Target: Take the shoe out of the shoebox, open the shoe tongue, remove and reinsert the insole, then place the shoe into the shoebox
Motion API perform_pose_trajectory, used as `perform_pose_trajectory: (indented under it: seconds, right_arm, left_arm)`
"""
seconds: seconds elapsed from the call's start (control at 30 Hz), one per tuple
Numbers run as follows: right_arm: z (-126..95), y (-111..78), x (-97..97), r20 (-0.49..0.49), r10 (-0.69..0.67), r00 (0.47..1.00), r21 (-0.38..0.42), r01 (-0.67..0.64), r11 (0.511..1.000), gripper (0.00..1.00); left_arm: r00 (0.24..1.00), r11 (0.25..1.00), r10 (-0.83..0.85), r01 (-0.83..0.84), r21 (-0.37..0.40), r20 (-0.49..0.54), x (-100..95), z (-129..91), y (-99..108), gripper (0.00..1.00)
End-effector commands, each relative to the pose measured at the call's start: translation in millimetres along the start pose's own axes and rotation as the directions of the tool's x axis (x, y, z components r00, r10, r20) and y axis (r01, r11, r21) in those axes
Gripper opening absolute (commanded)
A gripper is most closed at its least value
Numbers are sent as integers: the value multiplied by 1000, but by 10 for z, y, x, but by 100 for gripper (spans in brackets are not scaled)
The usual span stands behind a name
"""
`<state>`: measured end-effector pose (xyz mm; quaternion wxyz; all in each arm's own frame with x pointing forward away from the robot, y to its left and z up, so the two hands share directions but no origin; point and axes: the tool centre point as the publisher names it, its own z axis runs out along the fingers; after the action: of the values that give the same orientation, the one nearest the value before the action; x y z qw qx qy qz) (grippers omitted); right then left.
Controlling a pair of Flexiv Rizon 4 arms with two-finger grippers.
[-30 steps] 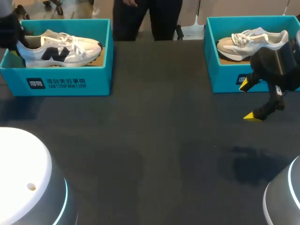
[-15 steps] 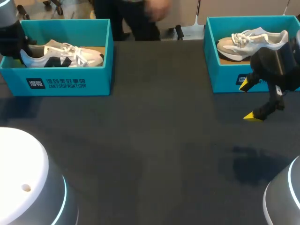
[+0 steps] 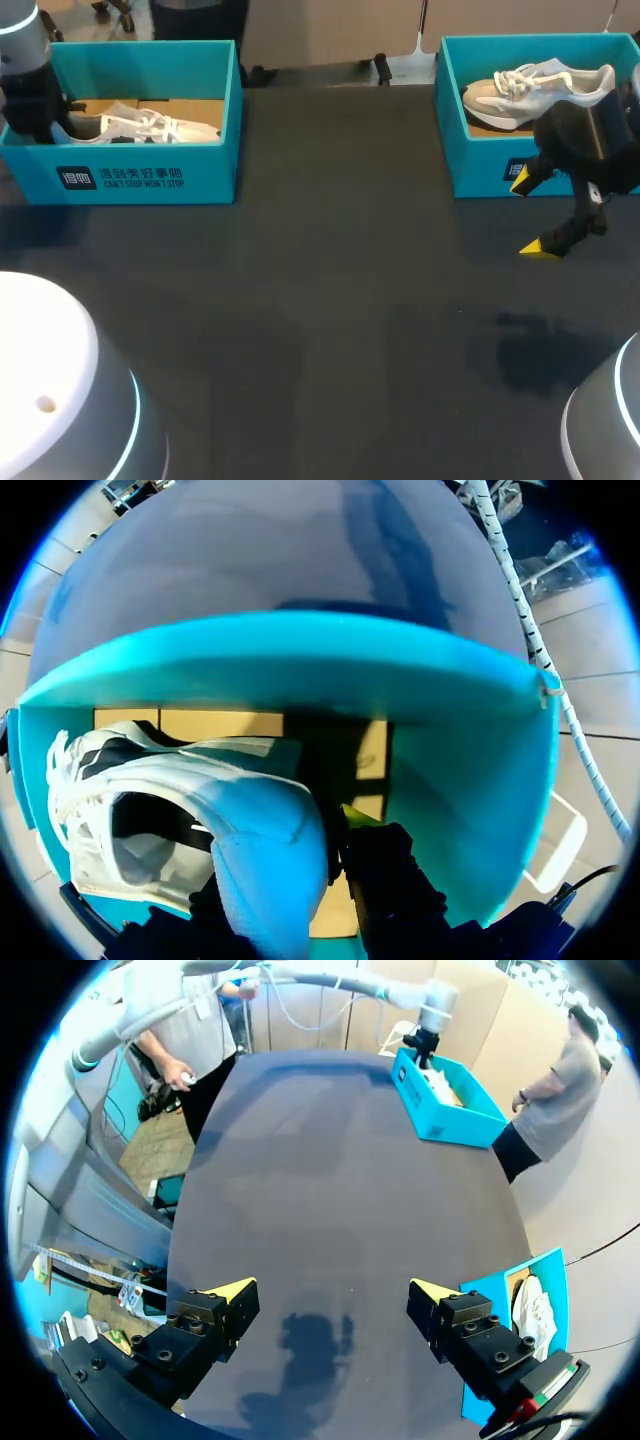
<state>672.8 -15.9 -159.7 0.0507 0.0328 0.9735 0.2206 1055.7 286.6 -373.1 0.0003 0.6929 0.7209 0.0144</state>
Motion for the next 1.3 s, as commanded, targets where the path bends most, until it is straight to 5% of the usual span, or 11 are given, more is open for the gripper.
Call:
perform_pose_trajectory:
  seconds: [0.03, 0.47, 0.5, 0.7, 0.8, 0.83, 0.97, 1.3]
  right_arm:
    - [13, 12, -19, -3, 1, 1000, 4, -1, 1000, 100]
    - [13, 12, -19, -3, 1, 1000, 4, -1, 1000, 100]
    - [13, 12, -19, -3, 1, 1000, 4, -1, 1000, 100]
    - [13, 12, -19, -3, 1, 1000, 4, -1, 1000, 100]
    - [13, 12, -19, -3, 1, 1000, 4, -1, 1000, 100]
    - [13, 12, -19, -3, 1, 1000, 4, -1, 1000, 100]
    - [13, 12, -19, -3, 1, 1000, 4, -1, 1000, 100]
    - [13, 12, -19, -3, 1, 1000, 4, -1, 1000, 100]
  left_arm:
    - [1000, 1000, 2, -3, 23, 7, -4, 94, 87, 0]
    - [1000, 996, 26, -25, 88, -8, 3, 240, 76, 0]
    - [1000, 996, 26, -25, 88, -8, 3, 251, 78, 11]
    - [1000, 994, 24, -24, 109, -2, 7, 270, 107, 30]
    - [1000, 994, 23, -23, 107, 8, 31, 180, 96, 49]
    - [1000, 994, 26, -28, 105, 16, 40, 144, 89, 69]
    - [998, 994, 44, -47, 101, 39, 72, -10, 63, 100]
    - [993, 993, 82, -88, 74, 80, 108, -399, 29, 100]
